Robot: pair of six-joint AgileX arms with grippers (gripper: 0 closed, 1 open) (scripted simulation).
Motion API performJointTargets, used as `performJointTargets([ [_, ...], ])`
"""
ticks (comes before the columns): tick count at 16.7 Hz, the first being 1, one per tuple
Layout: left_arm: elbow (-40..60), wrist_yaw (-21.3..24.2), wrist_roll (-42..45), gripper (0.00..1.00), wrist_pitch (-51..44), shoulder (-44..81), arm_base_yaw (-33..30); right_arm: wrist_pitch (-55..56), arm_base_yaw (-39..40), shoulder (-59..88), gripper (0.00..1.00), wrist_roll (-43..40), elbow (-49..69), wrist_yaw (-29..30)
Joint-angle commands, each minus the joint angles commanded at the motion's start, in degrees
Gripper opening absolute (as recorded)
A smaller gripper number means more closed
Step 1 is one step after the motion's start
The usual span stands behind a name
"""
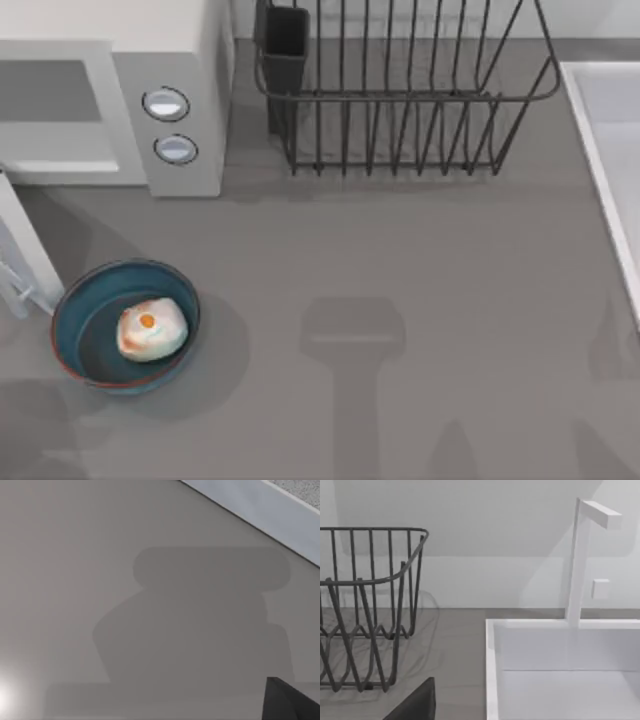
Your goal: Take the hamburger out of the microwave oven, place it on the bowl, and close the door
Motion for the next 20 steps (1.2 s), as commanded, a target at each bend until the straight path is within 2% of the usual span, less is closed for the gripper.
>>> performJointTargets([
  [4, -1.07, -3.03, -3.45, 0.0, 0.18, -1.63, -4.03, 0.0, 0.0, 0.0, 1.0, 0.0, 0.0, 0.0],
  [10, -5.35, -14.63, -16.66, 0.0, 0.92, -8.48, -22.69, 0.0, 0.0, 0.0, 1.0, 0.0, 0.0, 0.0],
  [12, -6.62, -17.94, -20.42, 0.0, 1.15, -10.58, -27.14, 0.0, 0.0, 0.0, 1.0, 0.0, 0.0, 0.0],
  [14, -7.3, -19.71, -22.36, 0.0, 1.27, -11.74, -29.13, 0.0, 0.0, 0.0, 1.0, 0.0, 0.0, 0.0],
  [20, -6.44, -19.64, -22.48, 0.0, 1.7, -10.65, -29.12, 0.0, 0.0, 0.0, 1.0, 0.0, 0.0, 0.0],
])
